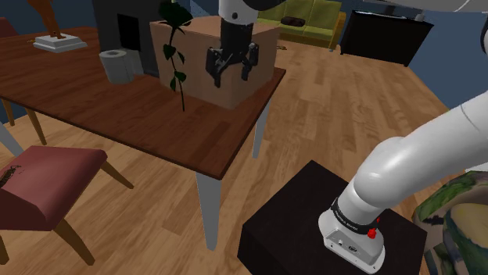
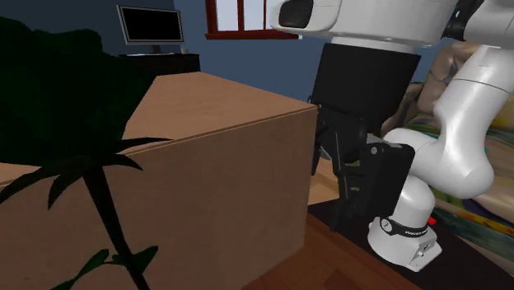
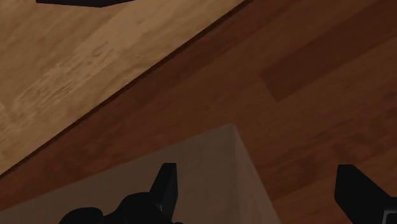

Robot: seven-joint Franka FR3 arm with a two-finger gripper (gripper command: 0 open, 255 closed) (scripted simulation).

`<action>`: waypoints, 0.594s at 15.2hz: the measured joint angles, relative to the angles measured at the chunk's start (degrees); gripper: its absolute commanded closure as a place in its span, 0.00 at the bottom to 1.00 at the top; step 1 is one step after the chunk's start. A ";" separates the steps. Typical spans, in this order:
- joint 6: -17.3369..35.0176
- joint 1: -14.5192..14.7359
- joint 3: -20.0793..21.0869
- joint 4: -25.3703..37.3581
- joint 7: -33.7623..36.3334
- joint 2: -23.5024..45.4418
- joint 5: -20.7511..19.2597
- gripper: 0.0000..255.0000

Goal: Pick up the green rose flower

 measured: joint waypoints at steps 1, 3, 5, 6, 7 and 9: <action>-0.13 -0.41 1.22 2.38 2.23 1.88 -1.22 0.00; -0.16 -0.98 4.11 7.17 7.33 6.18 -4.10 0.00; -1.10 -1.39 6.50 12.26 12.01 10.27 -7.46 0.00; -1.61 -1.42 7.80 14.93 14.58 12.70 -9.43 0.00; -2.52 -1.23 9.19 18.00 17.37 15.29 -11.62 0.00; -3.71 -0.79 10.77 22.46 21.21 19.31 -15.23 0.00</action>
